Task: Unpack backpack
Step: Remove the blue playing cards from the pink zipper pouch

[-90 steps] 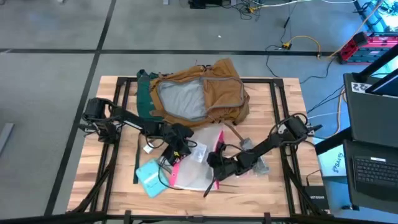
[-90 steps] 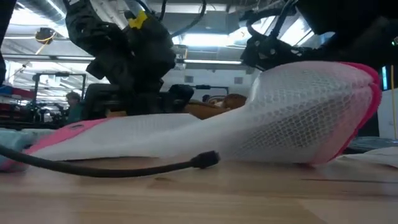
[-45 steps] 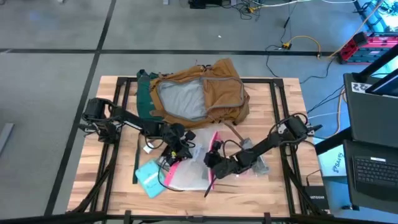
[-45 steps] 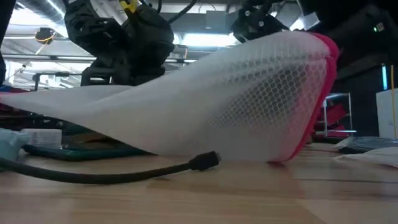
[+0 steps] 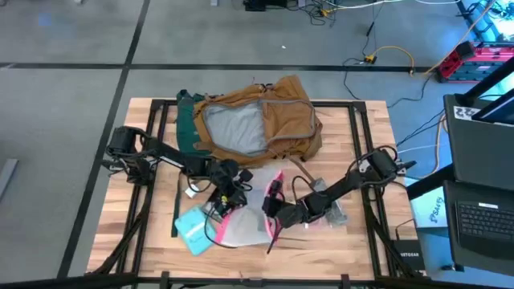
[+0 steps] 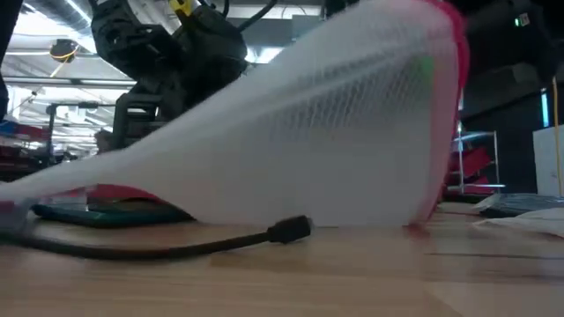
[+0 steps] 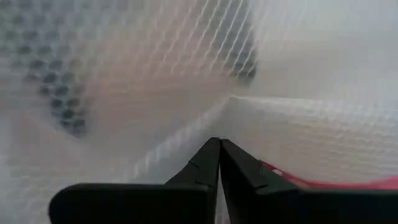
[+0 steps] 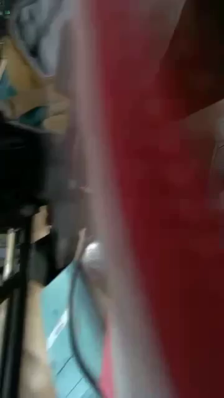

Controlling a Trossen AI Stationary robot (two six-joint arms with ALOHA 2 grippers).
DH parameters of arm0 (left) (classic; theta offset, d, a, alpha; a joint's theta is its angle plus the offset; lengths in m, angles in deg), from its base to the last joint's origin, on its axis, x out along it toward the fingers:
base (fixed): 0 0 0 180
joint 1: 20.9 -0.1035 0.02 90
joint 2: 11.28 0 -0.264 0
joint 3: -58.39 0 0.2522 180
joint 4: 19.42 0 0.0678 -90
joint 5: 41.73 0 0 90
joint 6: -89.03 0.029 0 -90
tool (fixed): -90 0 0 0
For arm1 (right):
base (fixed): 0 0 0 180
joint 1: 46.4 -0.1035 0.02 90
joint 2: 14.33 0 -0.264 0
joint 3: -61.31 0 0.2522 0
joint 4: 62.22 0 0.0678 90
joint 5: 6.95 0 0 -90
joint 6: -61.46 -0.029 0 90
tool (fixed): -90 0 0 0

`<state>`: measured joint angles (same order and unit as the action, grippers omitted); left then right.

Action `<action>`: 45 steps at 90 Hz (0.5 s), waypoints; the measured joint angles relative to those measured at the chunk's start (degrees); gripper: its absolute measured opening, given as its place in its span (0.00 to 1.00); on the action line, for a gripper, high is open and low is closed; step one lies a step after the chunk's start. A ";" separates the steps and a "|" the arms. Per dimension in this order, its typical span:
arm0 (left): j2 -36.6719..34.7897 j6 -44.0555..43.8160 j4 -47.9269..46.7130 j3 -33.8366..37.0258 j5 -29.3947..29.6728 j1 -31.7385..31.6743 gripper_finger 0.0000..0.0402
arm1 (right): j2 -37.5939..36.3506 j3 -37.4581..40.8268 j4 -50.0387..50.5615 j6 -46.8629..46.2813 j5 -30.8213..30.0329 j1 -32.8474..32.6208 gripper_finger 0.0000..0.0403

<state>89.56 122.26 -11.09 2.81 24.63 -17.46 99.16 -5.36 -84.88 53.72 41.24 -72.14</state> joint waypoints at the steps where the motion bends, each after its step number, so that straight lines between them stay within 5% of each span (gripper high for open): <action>1: 0.00 0.00 -0.03 0.00 0.00 0.00 0.00 | 0.00 0.00 -0.36 0.30 0.15 -0.01 0.73; 45: 0.00 0.00 -0.46 0.00 0.44 -0.02 0.00 | 0.00 -0.99 -9.65 9.85 3.26 -0.08 0.73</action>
<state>89.56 122.26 -11.55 2.81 25.07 -17.48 99.16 -6.35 -94.53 63.57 44.50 -72.22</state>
